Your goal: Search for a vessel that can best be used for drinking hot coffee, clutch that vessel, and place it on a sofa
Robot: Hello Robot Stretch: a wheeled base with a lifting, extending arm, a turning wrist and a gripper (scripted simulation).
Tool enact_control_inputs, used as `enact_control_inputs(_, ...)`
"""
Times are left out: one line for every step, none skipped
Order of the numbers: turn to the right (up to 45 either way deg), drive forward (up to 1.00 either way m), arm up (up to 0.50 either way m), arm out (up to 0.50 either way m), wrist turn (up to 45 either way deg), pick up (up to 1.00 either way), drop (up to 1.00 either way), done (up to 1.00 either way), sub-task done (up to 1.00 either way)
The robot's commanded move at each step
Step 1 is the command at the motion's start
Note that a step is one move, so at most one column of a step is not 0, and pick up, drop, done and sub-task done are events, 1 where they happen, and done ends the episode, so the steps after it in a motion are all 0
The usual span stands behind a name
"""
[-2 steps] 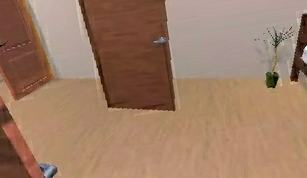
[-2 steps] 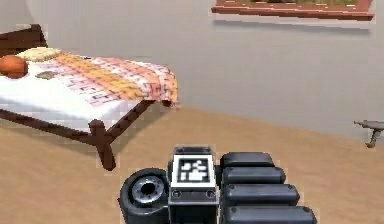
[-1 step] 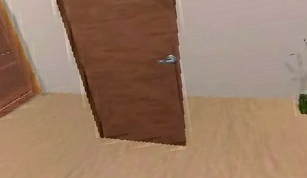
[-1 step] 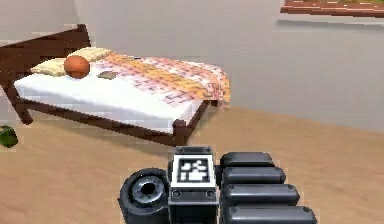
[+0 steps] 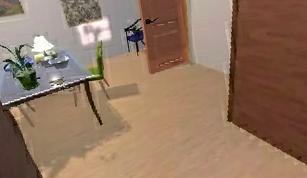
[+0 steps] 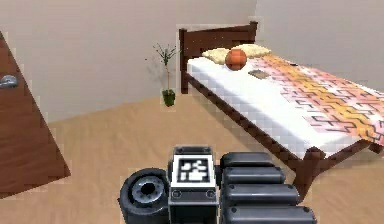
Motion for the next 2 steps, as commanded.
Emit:
enact_control_inputs(0.0, 1.00, 0.00, 0.00, 0.0, 0.00, 0.00, 0.00, 0.00)
enact_control_inputs(0.0, 1.00, 0.00, 0.00, 0.0, 0.00, 0.00, 0.00, 0.00)
